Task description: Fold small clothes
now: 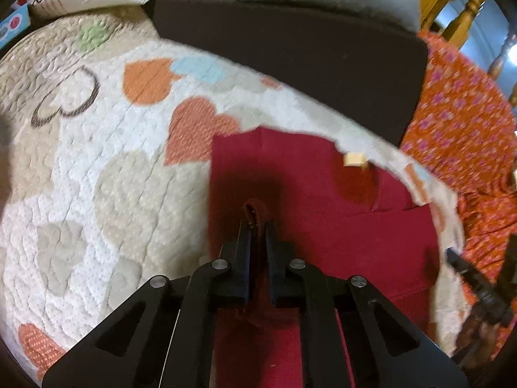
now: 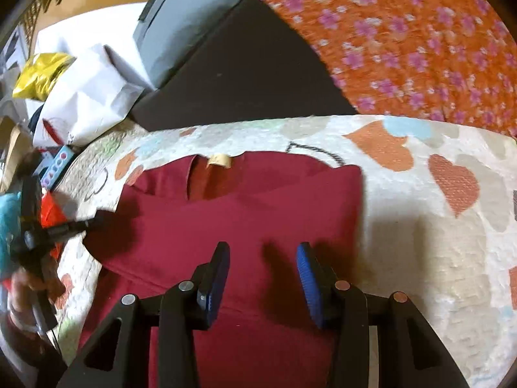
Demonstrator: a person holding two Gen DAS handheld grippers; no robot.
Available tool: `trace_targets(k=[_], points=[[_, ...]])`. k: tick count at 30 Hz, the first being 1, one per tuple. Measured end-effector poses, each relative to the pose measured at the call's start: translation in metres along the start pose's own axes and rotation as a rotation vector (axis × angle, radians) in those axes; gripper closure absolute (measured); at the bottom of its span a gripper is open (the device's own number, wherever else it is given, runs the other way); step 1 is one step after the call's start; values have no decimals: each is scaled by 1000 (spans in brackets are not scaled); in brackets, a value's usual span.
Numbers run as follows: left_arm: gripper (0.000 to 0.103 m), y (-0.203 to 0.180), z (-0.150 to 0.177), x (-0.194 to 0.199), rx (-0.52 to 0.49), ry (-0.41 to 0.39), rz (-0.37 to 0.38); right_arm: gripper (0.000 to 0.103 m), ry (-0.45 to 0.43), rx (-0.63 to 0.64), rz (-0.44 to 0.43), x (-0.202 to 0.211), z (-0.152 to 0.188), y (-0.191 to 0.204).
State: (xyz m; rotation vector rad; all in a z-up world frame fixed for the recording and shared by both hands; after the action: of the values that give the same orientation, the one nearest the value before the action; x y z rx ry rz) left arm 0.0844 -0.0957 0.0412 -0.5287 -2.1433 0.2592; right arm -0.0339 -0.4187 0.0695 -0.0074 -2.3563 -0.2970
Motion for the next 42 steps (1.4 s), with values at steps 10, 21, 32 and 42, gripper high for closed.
trace_targets(k=[10, 21, 32, 42], points=[[98, -26, -46, 15, -49, -128, 88, 62, -16, -58, 21, 2, -5, -15], [98, 5, -5, -46, -41, 52, -74, 54, 2, -78, 203, -41, -18, -55], [98, 2, -5, -50, -71, 41, -101, 94, -45, -251, 191, -53, -12, -101], [96, 10, 2, -40, -25, 38, -110, 75, -51, -156, 105, 11, -2, -62]])
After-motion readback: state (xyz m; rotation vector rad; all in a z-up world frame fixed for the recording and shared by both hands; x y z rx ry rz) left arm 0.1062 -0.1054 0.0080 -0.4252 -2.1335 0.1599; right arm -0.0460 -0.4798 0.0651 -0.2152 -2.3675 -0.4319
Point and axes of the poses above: each gripper's, at about its wrist camera, not at the fingertips, and x roughly against the way its jaws point, y to its left, z to its underside, the point moved 5 cm from there along -x, roughly the way its jaws point, and after that the axes turned 4 degrees about -y, right-handed, at the moved point
